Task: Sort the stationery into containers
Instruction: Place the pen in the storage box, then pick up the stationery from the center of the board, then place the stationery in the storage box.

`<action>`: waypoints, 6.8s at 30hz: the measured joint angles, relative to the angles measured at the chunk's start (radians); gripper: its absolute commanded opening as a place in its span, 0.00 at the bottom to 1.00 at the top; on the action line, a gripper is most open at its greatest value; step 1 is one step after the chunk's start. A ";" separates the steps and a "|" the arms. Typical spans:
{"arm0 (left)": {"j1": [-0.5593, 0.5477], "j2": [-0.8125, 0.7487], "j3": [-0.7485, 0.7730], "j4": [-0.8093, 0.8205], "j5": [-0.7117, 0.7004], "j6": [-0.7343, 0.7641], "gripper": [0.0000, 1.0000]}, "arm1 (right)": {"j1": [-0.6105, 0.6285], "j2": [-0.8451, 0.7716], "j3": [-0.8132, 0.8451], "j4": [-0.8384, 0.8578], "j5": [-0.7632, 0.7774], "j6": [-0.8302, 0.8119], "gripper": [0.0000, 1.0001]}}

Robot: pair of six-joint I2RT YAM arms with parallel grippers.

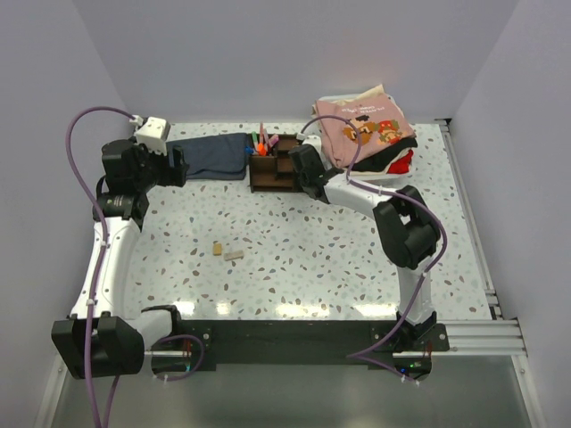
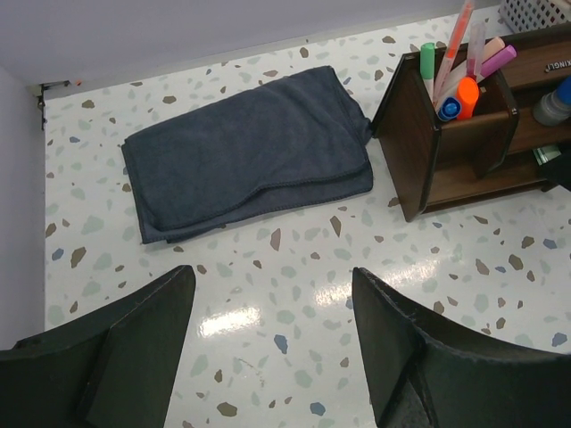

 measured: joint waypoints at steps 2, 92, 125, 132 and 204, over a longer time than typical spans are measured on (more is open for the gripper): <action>0.000 0.000 0.000 0.000 0.001 0.000 0.76 | 0.000 0.000 0.000 0.004 0.001 0.000 0.43; 0.010 -0.139 -0.064 -0.035 -0.029 0.000 0.76 | 0.366 0.077 -0.022 -0.076 -0.818 -1.074 0.00; 0.010 -0.090 -0.079 0.003 0.027 -0.019 0.76 | 0.096 -0.213 -0.190 0.012 -0.059 -0.129 0.00; 0.010 -0.078 -0.079 0.004 0.027 -0.019 0.76 | 0.064 -0.168 -0.160 0.008 -0.011 -0.088 0.00; 0.020 -0.056 -0.079 0.004 0.037 -0.019 0.76 | 0.046 0.061 0.084 -0.038 0.099 0.024 0.40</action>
